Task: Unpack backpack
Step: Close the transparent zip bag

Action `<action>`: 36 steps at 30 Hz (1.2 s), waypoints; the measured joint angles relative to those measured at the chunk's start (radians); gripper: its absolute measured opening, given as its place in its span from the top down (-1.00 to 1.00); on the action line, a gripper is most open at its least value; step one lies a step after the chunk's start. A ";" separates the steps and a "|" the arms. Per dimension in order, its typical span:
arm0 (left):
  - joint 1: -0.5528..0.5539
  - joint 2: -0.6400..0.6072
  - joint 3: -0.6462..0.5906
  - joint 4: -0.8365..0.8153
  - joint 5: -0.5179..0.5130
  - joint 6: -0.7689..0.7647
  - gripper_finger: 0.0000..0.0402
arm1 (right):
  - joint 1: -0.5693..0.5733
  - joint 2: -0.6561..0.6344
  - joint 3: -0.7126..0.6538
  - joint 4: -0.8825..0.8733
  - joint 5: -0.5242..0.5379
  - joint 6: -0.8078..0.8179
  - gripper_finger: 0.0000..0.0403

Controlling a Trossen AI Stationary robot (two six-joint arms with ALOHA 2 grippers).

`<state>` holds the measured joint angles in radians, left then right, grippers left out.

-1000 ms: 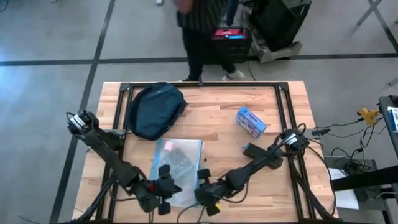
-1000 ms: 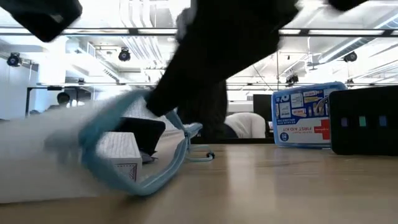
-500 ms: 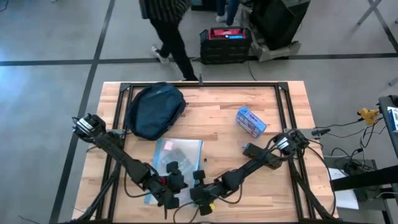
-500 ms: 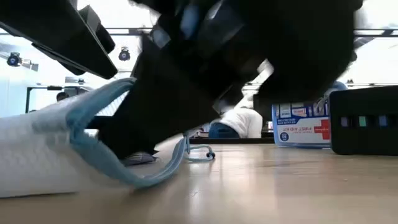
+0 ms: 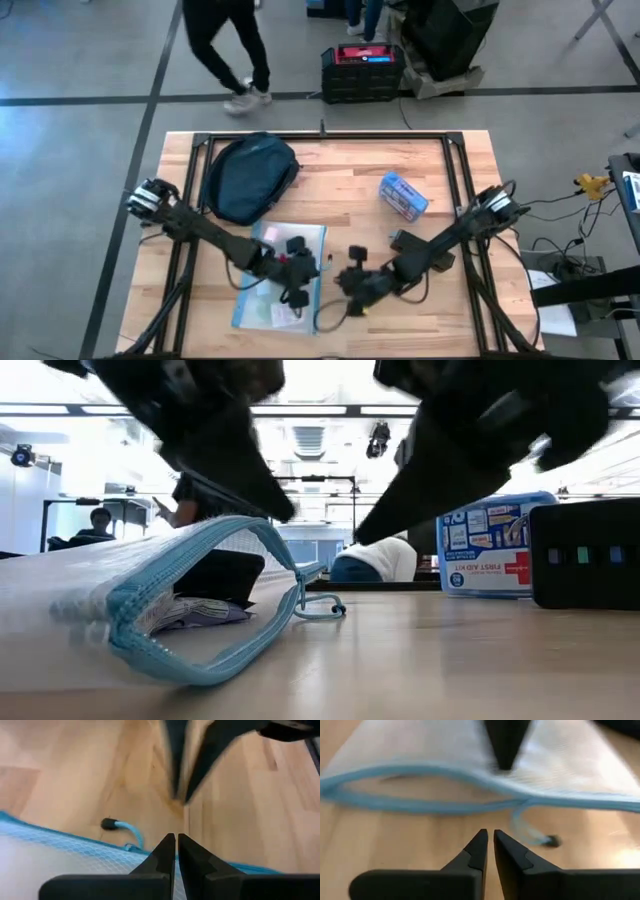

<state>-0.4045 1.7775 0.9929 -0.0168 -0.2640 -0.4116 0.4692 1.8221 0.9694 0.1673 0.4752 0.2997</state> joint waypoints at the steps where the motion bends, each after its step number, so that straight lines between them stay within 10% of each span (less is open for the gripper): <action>1: 0.012 0.018 0.000 -0.005 0.008 0.003 0.97 | -0.017 0.000 -0.014 0.029 -0.001 -0.005 0.85; 18: 0.111 0.022 -0.001 -0.062 -0.048 0.100 0.97 | -0.124 0.137 -0.023 0.092 -0.029 0.018 0.89; 36: 0.201 0.047 -0.076 -0.125 -0.064 0.054 0.97 | 0.099 0.143 -0.034 0.071 0.052 0.210 0.91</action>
<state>-0.2031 1.8248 0.9173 -0.1417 -0.3275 -0.3576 0.5680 1.9656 0.9352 0.2383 0.5276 0.5099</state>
